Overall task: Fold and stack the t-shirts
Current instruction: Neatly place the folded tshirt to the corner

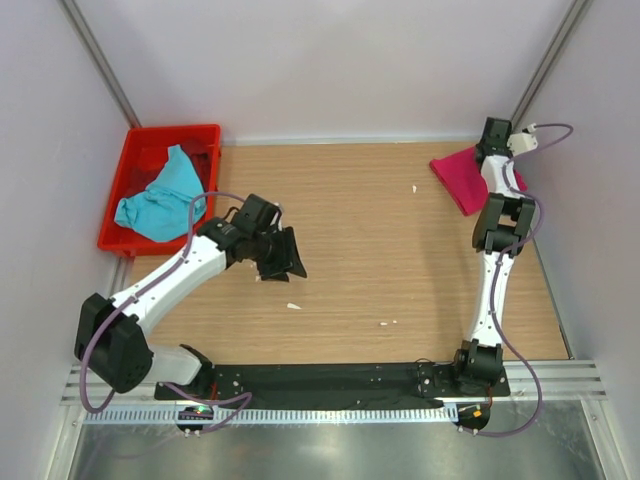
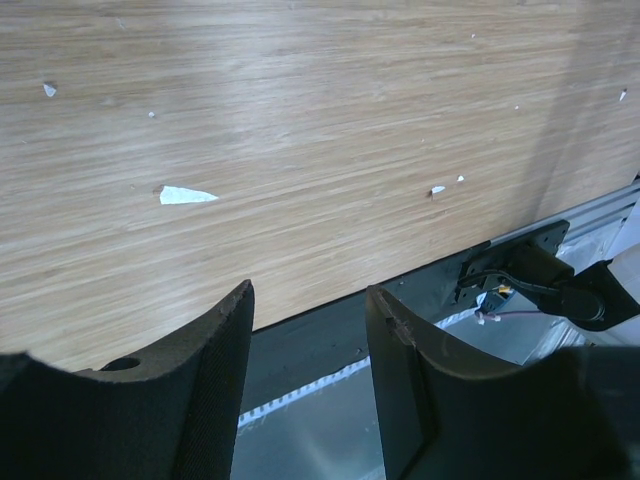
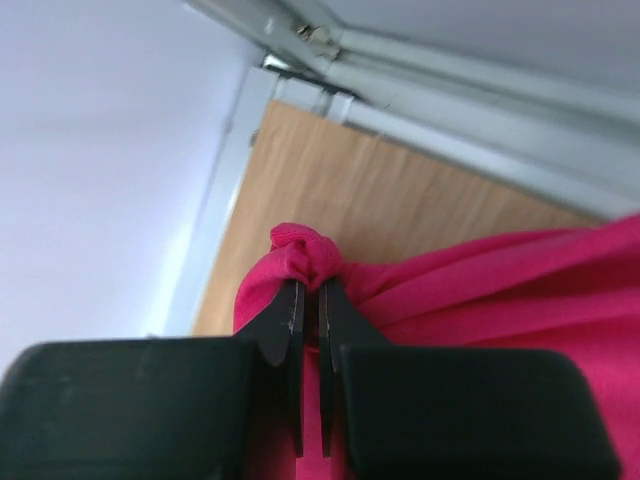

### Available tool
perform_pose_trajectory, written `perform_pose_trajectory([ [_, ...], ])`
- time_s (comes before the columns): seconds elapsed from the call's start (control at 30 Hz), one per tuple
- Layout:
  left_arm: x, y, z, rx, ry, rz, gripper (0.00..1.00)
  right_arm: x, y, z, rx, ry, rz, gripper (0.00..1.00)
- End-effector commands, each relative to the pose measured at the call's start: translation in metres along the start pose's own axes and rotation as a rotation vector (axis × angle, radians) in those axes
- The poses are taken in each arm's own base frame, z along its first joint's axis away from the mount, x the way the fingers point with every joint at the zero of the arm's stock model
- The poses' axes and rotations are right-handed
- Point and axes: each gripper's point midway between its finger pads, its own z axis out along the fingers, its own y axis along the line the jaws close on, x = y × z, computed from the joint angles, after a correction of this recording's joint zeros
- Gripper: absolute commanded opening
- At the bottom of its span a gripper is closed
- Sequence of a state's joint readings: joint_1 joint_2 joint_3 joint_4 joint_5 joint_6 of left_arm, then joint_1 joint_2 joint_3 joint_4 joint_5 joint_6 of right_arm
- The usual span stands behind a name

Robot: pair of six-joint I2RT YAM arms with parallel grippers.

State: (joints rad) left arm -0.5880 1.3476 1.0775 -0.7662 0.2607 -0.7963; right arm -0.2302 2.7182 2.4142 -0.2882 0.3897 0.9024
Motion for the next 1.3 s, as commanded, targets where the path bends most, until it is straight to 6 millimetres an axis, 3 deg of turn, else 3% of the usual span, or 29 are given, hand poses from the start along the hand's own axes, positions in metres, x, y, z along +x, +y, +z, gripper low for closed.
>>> perform_pose_trajectory([
  [0.0, -0.014, -0.014, -0.001, 0.036, -0.044, 0.006, 0.5, 0.023, 0.003, 0.002, 0.067, -0.03, 0.168, 0.01],
  [0.27, -0.01, -0.009, 0.002, 0.014, -0.027, 0.004, 0.49, 0.018, -0.004, 0.011, 0.098, -0.103, 0.319, 0.02],
  [0.4, -0.011, -0.008, 0.004, 0.009, -0.022, 0.003, 0.49, 0.02, -0.023, 0.022, 0.132, -0.099, 0.321, 0.01],
  [0.57, -0.012, -0.009, 0.008, 0.007, -0.016, -0.003, 0.49, 0.02, -0.032, 0.031, 0.115, -0.072, 0.251, 0.01],
  [0.9, -0.013, -0.012, 0.015, 0.016, 0.001, -0.007, 0.49, 0.015, -0.029, 0.054, -0.052, -0.006, 0.112, 0.04],
  [0.93, -0.013, -0.012, 0.015, 0.017, 0.006, -0.01, 0.49, 0.016, -0.027, 0.054, -0.069, 0.011, 0.11, 0.07],
  [1.07, -0.013, -0.013, 0.016, 0.022, 0.007, -0.013, 0.49, 0.01, -0.017, 0.052, -0.116, 0.023, 0.045, 0.49],
  [1.2, -0.013, -0.016, 0.013, 0.034, 0.003, -0.013, 0.49, -0.003, -0.004, 0.035, -0.142, 0.027, -0.071, 0.66],
  [1.23, -0.014, -0.017, 0.012, 0.039, -0.002, -0.014, 0.49, -0.017, 0.01, 0.022, -0.164, 0.01, -0.093, 0.7],
  [1.27, -0.015, -0.02, 0.01, 0.048, -0.007, -0.012, 0.49, -0.02, 0.01, 0.015, -0.157, 0.009, -0.16, 0.73],
])
